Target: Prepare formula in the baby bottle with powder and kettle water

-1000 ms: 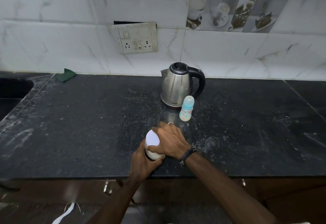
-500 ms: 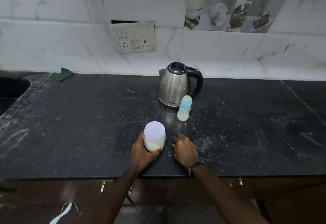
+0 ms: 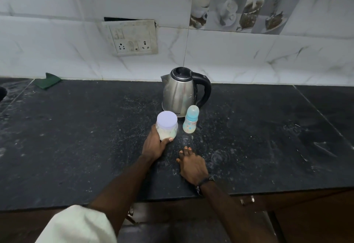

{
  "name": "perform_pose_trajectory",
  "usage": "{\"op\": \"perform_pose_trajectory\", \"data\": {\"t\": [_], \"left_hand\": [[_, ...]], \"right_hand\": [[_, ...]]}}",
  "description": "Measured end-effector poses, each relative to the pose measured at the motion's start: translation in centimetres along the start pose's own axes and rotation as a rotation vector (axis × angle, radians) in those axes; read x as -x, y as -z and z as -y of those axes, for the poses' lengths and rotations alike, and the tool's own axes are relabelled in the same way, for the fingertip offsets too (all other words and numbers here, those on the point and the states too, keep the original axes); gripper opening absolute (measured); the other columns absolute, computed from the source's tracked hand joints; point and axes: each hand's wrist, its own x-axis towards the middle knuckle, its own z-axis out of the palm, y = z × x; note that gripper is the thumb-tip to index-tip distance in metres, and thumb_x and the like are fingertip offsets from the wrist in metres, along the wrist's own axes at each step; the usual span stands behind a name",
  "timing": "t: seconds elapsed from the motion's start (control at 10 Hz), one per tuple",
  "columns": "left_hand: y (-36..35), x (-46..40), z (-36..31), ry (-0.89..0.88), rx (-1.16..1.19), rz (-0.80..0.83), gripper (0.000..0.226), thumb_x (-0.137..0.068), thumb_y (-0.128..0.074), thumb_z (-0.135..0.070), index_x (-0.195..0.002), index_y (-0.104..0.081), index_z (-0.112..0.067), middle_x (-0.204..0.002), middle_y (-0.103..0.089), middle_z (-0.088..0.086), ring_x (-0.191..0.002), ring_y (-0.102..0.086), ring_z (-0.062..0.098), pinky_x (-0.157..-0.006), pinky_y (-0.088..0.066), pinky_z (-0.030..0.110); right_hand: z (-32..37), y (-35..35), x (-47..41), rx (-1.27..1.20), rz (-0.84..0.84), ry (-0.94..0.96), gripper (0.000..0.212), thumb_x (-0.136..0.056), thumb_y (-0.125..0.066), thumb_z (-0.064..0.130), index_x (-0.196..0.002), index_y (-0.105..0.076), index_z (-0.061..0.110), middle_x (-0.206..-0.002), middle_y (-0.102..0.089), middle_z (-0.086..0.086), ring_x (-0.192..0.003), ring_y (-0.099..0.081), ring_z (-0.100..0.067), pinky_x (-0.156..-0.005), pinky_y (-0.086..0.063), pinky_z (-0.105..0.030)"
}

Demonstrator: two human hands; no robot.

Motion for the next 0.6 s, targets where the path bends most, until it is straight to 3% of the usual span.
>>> {"op": "perform_pose_trajectory", "data": {"t": [0.2, 0.6], "left_hand": [[-0.9, -2.0, -0.9, 0.056, -0.145, -0.022, 0.071, -0.094, -0.065, -0.037, -0.149, -0.030, -0.011, -0.144, -0.047, 0.019, -0.127, -0.051, 0.037, -0.102, -0.045, 0.050], [-1.2, -1.0, -2.1, 0.066, -0.250, -0.045, 0.046, -0.100, -0.053, -0.022, -0.139, -0.035, -0.002, -0.139, -0.046, 0.024, -0.125, -0.052, 0.038, -0.096, -0.047, 0.046]], "right_hand": [[-0.3, -0.1, -0.4, 0.026, -0.002, 0.012, 0.049, -0.102, -0.035, 0.037, -0.140, -0.047, 0.009, -0.149, -0.043, -0.017, -0.124, -0.054, -0.032, -0.091, -0.051, -0.046], [-0.6, -0.7, -0.6, 0.041, -0.110, 0.024, 0.044, -0.100, -0.035, 0.036, -0.128, -0.056, 0.010, -0.136, -0.055, -0.015, -0.102, -0.065, -0.032, -0.075, -0.056, -0.044]]}}
